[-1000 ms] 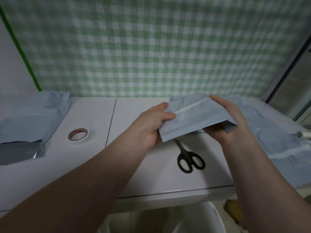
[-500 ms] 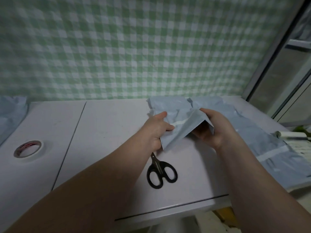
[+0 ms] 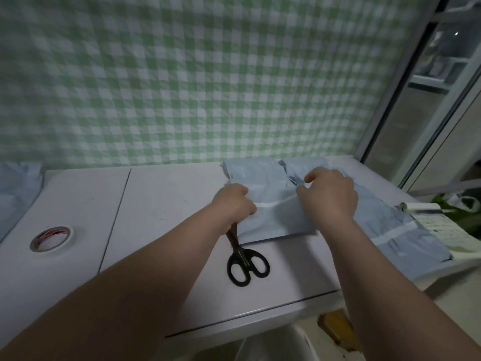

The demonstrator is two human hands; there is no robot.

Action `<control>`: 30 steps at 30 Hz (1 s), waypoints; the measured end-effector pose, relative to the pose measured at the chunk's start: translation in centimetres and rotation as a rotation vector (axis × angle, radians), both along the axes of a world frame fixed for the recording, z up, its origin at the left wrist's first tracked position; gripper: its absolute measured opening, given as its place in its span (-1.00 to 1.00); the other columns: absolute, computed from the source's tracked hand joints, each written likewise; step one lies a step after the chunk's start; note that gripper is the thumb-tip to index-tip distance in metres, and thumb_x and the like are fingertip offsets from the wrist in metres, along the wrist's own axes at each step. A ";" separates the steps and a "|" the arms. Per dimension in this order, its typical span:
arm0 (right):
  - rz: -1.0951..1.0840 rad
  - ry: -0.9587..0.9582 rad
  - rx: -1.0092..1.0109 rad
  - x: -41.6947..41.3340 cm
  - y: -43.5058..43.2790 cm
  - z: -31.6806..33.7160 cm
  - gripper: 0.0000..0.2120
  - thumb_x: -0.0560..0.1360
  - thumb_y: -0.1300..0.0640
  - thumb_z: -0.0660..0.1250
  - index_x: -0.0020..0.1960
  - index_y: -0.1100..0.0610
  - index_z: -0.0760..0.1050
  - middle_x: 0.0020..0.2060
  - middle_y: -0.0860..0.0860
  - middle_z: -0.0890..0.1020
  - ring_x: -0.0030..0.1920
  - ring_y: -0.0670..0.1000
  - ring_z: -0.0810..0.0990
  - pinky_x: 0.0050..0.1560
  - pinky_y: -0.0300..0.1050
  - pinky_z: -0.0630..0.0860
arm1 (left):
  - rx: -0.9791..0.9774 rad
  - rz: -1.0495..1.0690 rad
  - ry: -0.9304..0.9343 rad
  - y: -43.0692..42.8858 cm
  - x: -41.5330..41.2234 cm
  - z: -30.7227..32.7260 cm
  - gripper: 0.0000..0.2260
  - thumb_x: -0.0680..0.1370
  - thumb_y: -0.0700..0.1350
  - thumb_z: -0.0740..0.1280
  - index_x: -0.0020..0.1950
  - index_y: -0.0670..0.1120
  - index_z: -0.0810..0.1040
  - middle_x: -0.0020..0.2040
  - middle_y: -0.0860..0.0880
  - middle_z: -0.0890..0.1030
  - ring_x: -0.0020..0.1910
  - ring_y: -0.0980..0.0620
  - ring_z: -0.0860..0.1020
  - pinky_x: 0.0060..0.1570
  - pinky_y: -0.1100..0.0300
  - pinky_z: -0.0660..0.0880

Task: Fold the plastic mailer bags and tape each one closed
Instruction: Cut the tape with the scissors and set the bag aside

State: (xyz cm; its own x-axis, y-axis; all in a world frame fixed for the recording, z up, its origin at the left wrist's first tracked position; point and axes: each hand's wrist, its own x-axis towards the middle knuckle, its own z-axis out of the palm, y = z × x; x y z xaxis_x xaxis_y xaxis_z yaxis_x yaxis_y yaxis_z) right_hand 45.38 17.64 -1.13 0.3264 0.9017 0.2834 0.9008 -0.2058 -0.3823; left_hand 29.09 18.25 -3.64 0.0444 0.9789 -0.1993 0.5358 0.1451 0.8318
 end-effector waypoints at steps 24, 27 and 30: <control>1.090 -0.038 -0.250 -27.9 -7.3 -4.2 -0.67 0.48 0.01 0.29 0.24 -0.11 0.48 0.19 0.00 0.43 0.22 0.05 0.43 0.16 -0.03 0.45 | -0.029 0.537 0.945 -10.6 -32.5 -2.9 -0.76 0.55 -0.13 0.23 0.17 -0.18 0.51 0.20 -0.14 0.52 0.20 -0.13 0.47 0.23 0.07 0.38; 1.078 -0.056 -0.197 -28.5 -7.4 -4.8 -0.63 0.49 0.03 0.26 0.29 -0.14 0.44 0.23 -0.02 0.41 0.25 0.05 0.40 0.12 -0.07 0.44 | 0.009 0.618 0.863 -10.3 -33.0 -3.1 -0.78 0.57 -0.18 0.23 0.17 -0.23 0.52 0.21 -0.16 0.52 0.23 -0.14 0.46 0.25 0.07 0.34; 1.084 0.004 -0.189 -28.9 -7.3 -5.2 -0.65 0.49 0.04 0.25 0.26 -0.13 0.47 0.18 -0.03 0.44 0.22 0.03 0.42 0.11 -0.06 0.46 | 0.125 0.602 0.649 -10.0 -32.4 -1.6 -0.78 0.60 -0.22 0.17 0.05 -0.32 0.56 0.06 -0.22 0.58 0.12 -0.17 0.50 0.09 0.14 0.35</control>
